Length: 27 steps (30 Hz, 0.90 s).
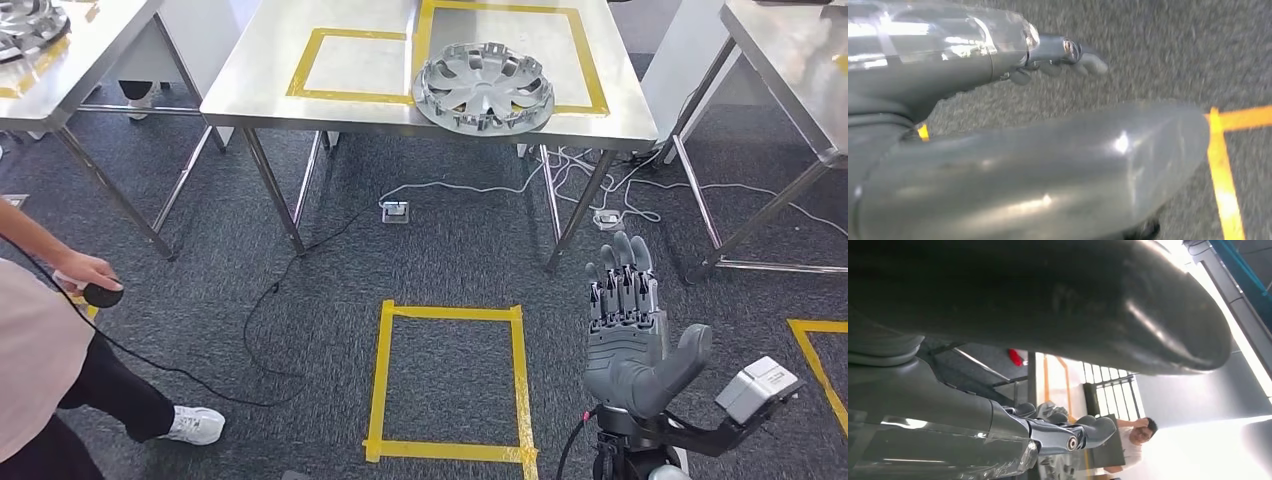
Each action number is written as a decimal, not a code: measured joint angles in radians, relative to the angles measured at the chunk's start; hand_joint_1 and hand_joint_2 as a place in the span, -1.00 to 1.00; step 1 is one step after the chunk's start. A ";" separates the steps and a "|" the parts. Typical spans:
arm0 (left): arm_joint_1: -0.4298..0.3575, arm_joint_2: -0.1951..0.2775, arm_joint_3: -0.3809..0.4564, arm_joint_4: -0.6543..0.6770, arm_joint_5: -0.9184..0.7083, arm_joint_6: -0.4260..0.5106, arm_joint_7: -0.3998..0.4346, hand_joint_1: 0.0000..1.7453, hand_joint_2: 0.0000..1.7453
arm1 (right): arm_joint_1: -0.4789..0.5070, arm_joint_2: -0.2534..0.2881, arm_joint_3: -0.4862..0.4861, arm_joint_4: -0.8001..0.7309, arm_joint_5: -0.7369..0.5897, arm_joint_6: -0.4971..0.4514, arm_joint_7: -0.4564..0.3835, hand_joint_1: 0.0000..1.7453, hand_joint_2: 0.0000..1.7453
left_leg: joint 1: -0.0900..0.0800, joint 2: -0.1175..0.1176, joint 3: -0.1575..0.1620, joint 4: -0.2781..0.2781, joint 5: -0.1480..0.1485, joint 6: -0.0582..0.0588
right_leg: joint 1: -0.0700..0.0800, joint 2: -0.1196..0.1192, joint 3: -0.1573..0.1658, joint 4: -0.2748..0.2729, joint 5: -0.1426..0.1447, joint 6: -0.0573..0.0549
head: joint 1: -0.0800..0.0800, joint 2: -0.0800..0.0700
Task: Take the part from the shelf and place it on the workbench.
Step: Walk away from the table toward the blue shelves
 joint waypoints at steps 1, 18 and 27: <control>0.000 -0.005 -0.001 0.000 -0.003 0.000 0.000 -1.00 -1.00 | 0.004 -0.005 0.001 -0.008 0.003 -0.009 0.003 -1.00 -1.00 | 0.002 0.000 -0.003 0.050 -0.003 -0.003 | 0.000 -0.001 -0.018 0.005 0.010 0.001 | -0.002 0.000; 0.004 -0.024 -0.002 0.002 0.027 0.038 -0.086 -1.00 -1.00 | -0.058 -0.026 0.004 -0.050 -0.001 0.059 -0.040 -1.00 -1.00 | 0.013 0.052 0.212 -0.209 0.040 0.038 | -0.029 0.012 -0.210 0.340 -0.070 0.082 | 0.019 0.000; -0.004 -0.034 -0.001 0.002 0.043 0.028 -0.087 -1.00 -1.00 | -0.075 -0.009 0.007 -0.054 0.023 0.126 -0.074 -1.00 -1.00 | 0.009 0.060 0.191 -0.183 0.015 0.002 | -0.018 -0.010 -0.080 0.067 0.017 0.026 | 0.014 0.000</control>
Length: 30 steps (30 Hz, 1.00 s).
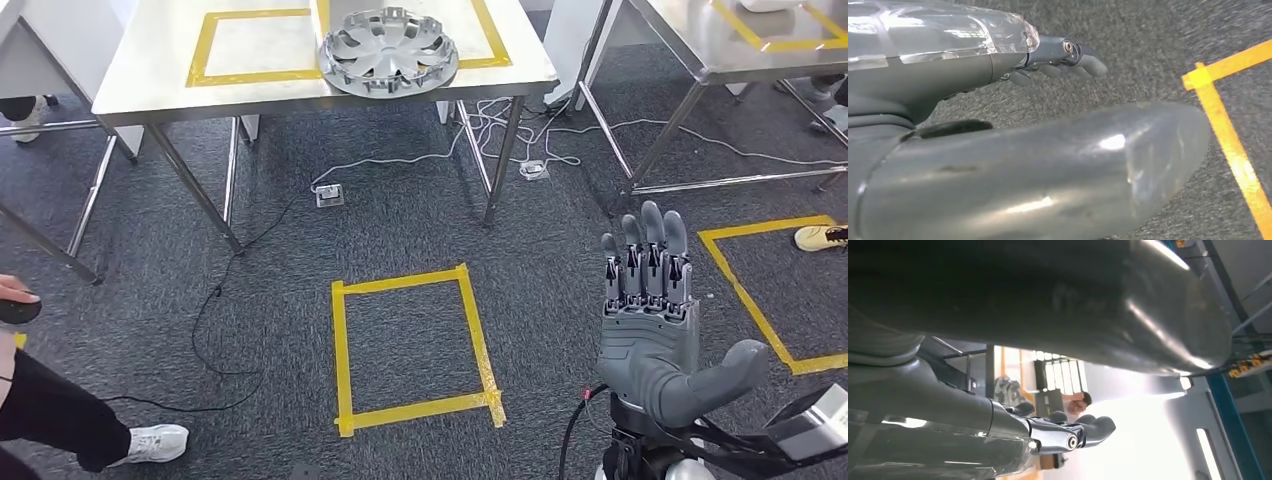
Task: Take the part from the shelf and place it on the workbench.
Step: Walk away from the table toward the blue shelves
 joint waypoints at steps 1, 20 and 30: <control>-0.001 0.001 0.000 0.000 0.001 0.000 0.000 -1.00 -1.00 | -0.001 0.005 0.000 0.000 0.000 0.006 -0.003 -1.00 -1.00 | 0.000 -0.031 -0.022 0.044 -0.025 -0.001 | -0.003 0.007 0.005 -0.011 0.001 -0.006 | -0.004 0.000; 0.013 0.035 0.018 0.009 0.039 -0.010 -0.001 -1.00 -1.00 | -0.036 0.091 0.022 0.074 -0.024 0.102 -0.040 -1.00 -1.00 | 0.012 -0.006 -0.057 0.011 0.055 0.020 | -0.014 0.025 -0.168 0.321 -0.138 0.051 | 0.009 0.000; 0.002 0.034 0.019 0.009 0.039 -0.010 -0.001 -1.00 -1.00 | -0.032 0.095 0.025 0.086 -0.023 0.102 -0.040 -1.00 -1.00 | 0.011 0.040 -0.029 0.006 0.032 -0.017 | 0.001 -0.023 -0.020 0.018 -0.004 0.000 | 0.012 0.000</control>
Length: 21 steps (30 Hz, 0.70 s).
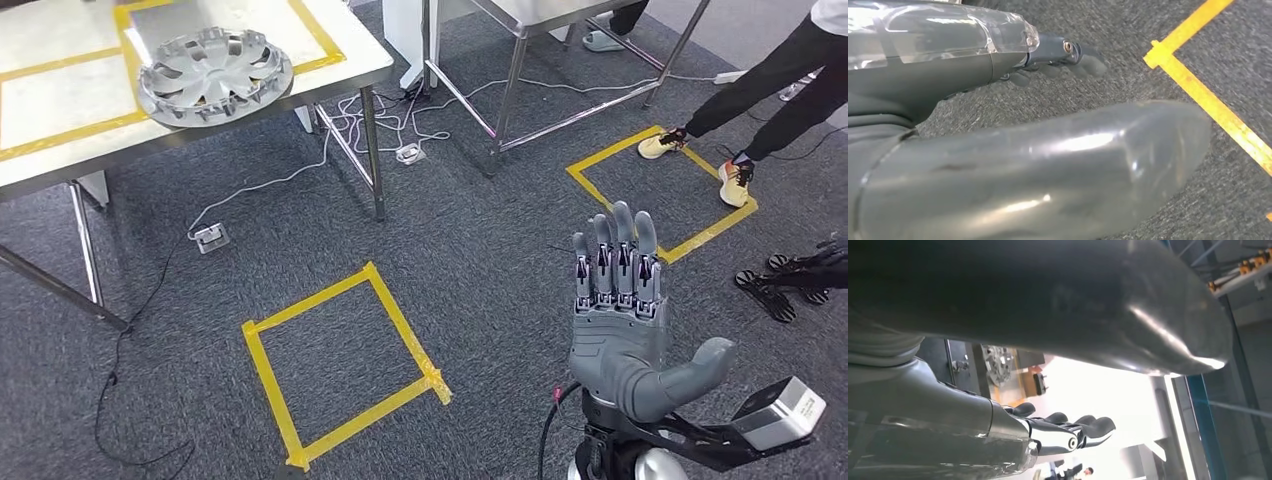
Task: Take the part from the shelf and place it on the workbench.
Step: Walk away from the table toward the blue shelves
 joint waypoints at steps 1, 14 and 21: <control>0.000 0.000 0.000 0.000 0.000 0.000 0.000 -1.00 -1.00 | -0.002 0.001 0.000 0.001 0.000 0.000 0.000 -1.00 -1.00 | 0.001 -0.036 -0.010 0.028 -0.019 -0.001 | -0.002 0.009 0.006 -0.011 0.005 -0.008 | -0.004 0.000; 0.012 0.002 0.001 0.000 -0.014 -0.006 0.002 -1.00 -1.00 | 0.000 0.012 0.000 0.020 -0.005 -0.006 0.009 -1.00 -1.00 | -0.003 -0.180 -0.037 0.001 0.041 0.025 | -0.006 0.172 -0.008 0.020 -0.010 0.009 | -0.037 0.000; 0.014 -0.015 0.001 0.000 -0.024 0.006 0.004 -1.00 -1.00 | 0.018 0.003 -0.011 0.020 -0.034 -0.004 0.005 -1.00 -1.00 | -0.003 -0.053 -0.015 -0.008 0.025 0.040 | -0.015 0.048 -0.153 0.291 -0.114 0.046 | -0.006 0.000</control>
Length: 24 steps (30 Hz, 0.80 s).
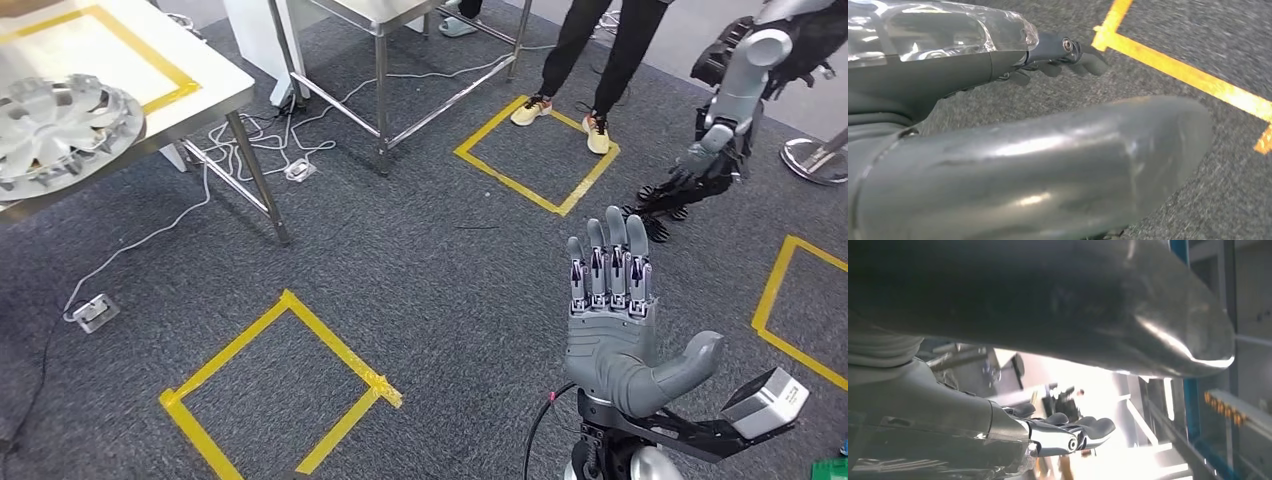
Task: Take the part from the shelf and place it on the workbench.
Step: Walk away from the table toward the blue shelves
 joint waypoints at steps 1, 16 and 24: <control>-0.001 -0.001 0.000 0.000 0.000 0.001 0.000 -1.00 -1.00 | 0.003 -0.001 -0.002 0.000 -0.001 0.001 0.000 -1.00 -1.00 | 0.000 0.014 0.004 0.000 -0.004 -0.002 | -0.002 -0.004 0.011 -0.025 0.026 0.000 | 0.002 0.000; -0.001 -0.014 0.000 0.000 0.000 -0.002 -0.004 -1.00 -1.00 | 0.013 -0.007 -0.019 -0.027 0.000 0.010 -0.002 -1.00 -1.00 | -0.003 -0.054 -0.122 0.244 -0.102 -0.037 | 0.020 0.030 0.158 -0.289 0.108 -0.071 | -0.030 0.000; -0.001 -0.011 0.001 0.000 0.000 -0.003 -0.004 -1.00 -1.00 | 0.017 -0.006 -0.020 -0.031 0.002 0.011 -0.002 -1.00 -1.00 | 0.003 -0.117 -0.031 0.019 0.012 -0.020 | 0.005 0.124 0.150 -0.257 0.079 -0.032 | -0.034 0.000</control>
